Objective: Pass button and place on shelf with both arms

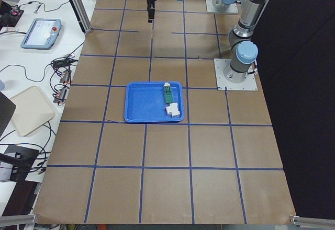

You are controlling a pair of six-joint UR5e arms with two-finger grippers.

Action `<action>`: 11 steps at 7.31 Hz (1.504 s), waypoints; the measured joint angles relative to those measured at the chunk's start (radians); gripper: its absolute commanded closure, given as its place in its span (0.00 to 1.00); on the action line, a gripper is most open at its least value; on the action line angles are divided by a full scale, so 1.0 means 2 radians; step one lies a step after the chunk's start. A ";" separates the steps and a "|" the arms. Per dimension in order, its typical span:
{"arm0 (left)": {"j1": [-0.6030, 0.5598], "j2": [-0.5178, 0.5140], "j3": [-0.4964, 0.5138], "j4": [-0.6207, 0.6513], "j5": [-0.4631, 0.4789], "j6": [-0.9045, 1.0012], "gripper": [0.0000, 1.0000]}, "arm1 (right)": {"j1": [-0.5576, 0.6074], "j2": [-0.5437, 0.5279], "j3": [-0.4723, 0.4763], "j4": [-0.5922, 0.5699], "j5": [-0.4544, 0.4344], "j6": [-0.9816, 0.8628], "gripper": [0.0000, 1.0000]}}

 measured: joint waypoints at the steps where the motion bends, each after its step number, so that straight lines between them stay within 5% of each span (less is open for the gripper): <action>1: 0.000 0.000 0.000 0.000 0.000 0.000 0.00 | 0.011 0.001 0.001 -0.001 0.000 0.063 0.00; 11: 0.000 -0.001 0.002 -0.001 0.000 0.000 0.00 | -0.014 -0.002 0.000 -0.011 0.004 0.176 0.00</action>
